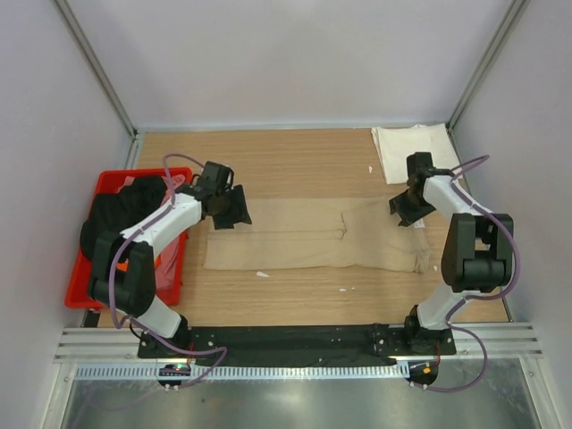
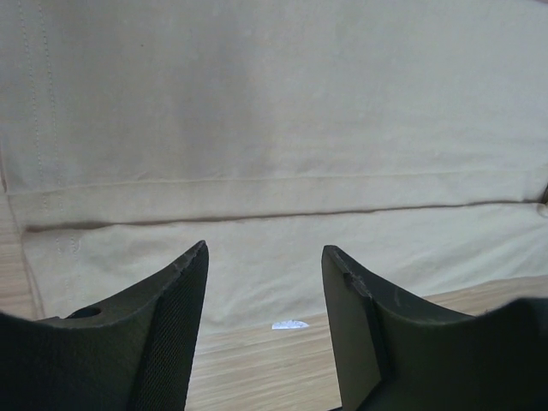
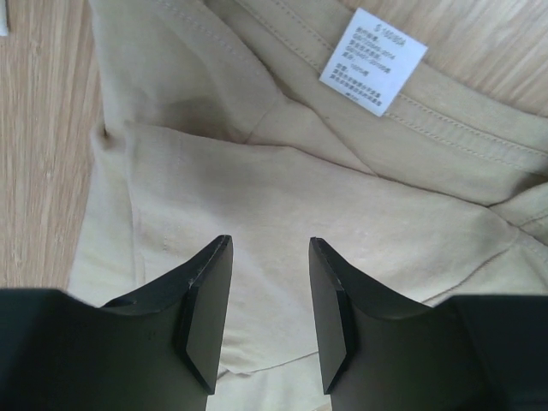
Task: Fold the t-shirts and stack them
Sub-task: Fold the tshirt
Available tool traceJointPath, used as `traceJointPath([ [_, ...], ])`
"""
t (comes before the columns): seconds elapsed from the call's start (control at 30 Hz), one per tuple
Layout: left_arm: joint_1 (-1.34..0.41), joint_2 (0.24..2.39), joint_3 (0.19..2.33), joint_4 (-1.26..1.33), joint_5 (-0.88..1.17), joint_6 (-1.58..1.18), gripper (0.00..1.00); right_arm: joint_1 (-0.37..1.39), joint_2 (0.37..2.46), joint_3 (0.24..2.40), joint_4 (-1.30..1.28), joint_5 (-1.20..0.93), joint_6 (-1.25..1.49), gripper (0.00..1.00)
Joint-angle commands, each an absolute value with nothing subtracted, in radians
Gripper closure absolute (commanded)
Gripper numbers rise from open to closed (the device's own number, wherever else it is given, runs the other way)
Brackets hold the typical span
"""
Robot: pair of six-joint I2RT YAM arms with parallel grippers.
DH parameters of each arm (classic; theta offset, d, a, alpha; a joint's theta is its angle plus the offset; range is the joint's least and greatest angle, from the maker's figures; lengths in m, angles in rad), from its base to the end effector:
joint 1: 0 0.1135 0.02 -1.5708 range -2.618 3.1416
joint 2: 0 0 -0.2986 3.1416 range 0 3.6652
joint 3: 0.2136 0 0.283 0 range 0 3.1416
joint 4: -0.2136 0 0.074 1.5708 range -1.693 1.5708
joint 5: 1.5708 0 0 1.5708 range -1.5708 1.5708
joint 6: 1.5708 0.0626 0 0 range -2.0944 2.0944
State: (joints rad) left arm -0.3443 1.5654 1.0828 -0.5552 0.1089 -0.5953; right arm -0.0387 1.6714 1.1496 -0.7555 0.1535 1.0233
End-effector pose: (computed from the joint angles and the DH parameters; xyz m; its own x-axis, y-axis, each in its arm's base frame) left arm 0.3370 -0.1281 0.2196 -0.8886 -0.2735 -0.3682 -0.1338 0.9224 -0.3624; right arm 0.3583 -0.0235 0.1947 -0.4275 0.8610 -0.2756 0.8596 0.4815 0.1708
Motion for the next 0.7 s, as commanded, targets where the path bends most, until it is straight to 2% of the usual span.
traceJointPath([
  [0.0,-0.359,1.539,1.036,-0.508,0.113,-0.6,0.43,-0.025,1.701,1.157,-0.686,0.173,1.029,0.53],
  [0.2,-0.364,1.546,0.947,-0.486,0.066,-0.624,0.5,-0.014,1.741,1.134,-0.647,0.193,0.993,0.54],
  [0.3,-0.364,1.546,0.919,-0.514,-0.045,-0.649,0.51,-0.006,1.758,1.129,-0.635,0.209,0.944,0.54],
  [0.67,-0.364,1.549,0.865,-0.684,-0.305,-0.762,0.47,0.055,1.799,1.088,-0.512,0.166,0.793,0.55],
])
